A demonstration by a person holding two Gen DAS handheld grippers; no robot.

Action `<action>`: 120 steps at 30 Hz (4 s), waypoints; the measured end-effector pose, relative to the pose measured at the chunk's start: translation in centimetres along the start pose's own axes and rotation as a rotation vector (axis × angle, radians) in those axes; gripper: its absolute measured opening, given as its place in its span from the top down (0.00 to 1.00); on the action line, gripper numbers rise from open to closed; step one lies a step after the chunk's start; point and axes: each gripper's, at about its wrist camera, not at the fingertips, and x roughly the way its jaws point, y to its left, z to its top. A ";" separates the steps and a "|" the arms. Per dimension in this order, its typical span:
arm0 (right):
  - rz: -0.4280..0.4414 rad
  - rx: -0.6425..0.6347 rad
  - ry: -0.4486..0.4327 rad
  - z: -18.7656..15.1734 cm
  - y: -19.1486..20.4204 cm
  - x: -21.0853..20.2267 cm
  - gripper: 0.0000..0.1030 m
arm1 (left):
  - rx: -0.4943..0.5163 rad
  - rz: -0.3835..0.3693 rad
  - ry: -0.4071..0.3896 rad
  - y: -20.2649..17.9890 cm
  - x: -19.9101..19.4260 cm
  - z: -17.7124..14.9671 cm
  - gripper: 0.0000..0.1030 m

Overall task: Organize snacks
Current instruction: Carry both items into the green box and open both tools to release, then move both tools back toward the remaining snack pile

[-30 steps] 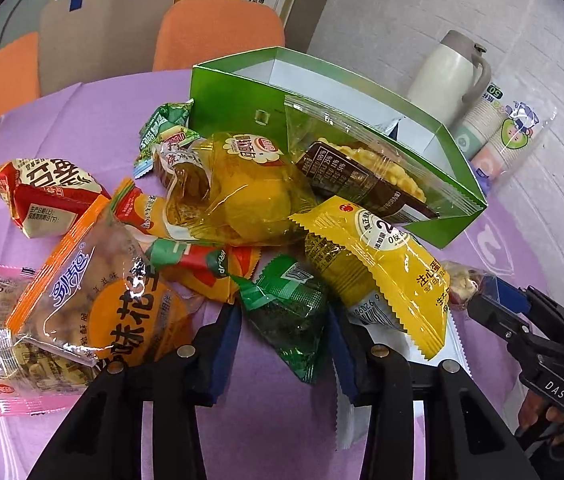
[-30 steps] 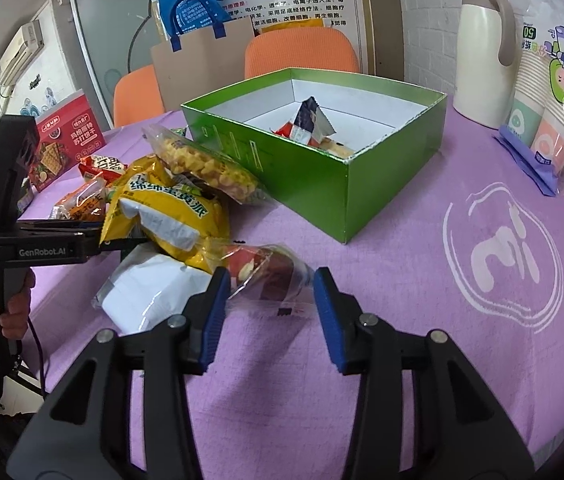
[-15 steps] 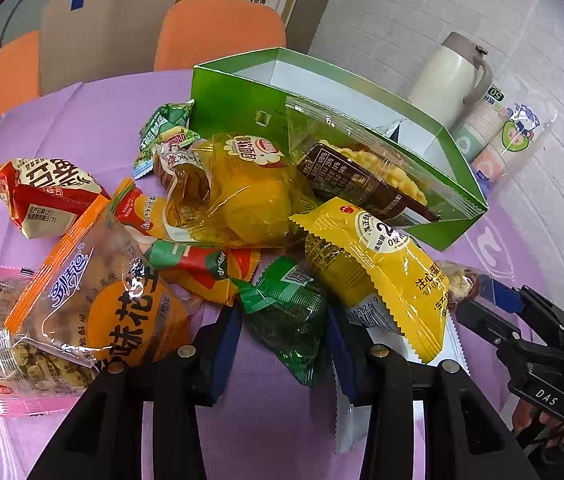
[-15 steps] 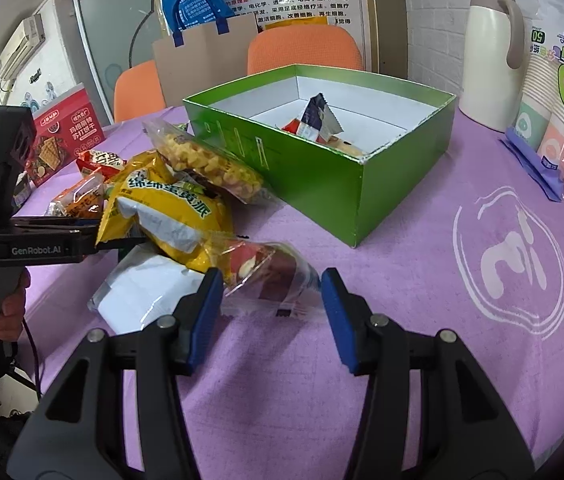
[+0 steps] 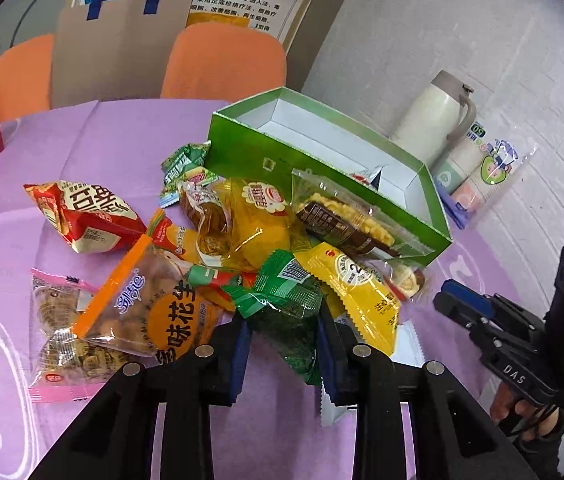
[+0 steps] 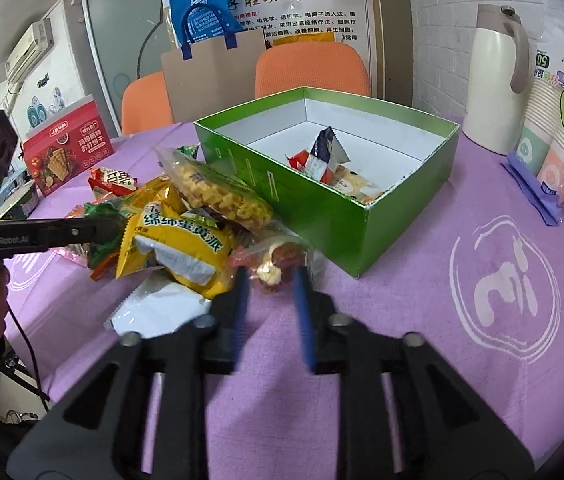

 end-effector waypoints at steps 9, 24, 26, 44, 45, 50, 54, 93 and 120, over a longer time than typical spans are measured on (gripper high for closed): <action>-0.064 -0.012 0.054 0.3 -0.2 3.6 0.52 | 0.048 -0.007 -0.070 -1.4 -3.0 1.0 0.71; -0.006 -0.018 -0.154 4.0 0.1 -3.5 0.53 | 0.129 -0.062 -0.129 -5.0 -3.6 5.7 0.71; -0.030 -0.022 -0.179 4.9 -0.2 -3.9 0.53 | 0.137 -0.076 -0.133 -5.6 -3.1 7.0 0.71; -0.073 0.032 -0.098 8.1 -4.7 3.2 0.52 | 0.129 0.000 0.036 -7.6 9.1 13.8 0.71; -0.077 0.028 -0.087 8.1 -4.9 3.8 0.52 | 0.123 0.005 0.045 -7.5 9.7 13.8 0.71; -0.094 -0.013 -0.050 8.1 -4.6 6.0 0.44 | 0.078 0.005 0.067 -6.5 11.6 13.6 0.44; -0.123 -0.050 -0.100 7.7 -4.1 5.3 0.06 | 0.066 0.037 0.030 -5.9 11.2 13.2 0.13; 0.140 -0.106 -0.017 0.1 6.3 -1.8 0.01 | -0.049 0.140 -0.029 2.3 -4.3 -3.1 0.13; 0.297 -0.200 0.051 1.0 12.4 1.2 0.24 | -0.159 0.190 -0.100 9.0 -6.7 -3.5 0.18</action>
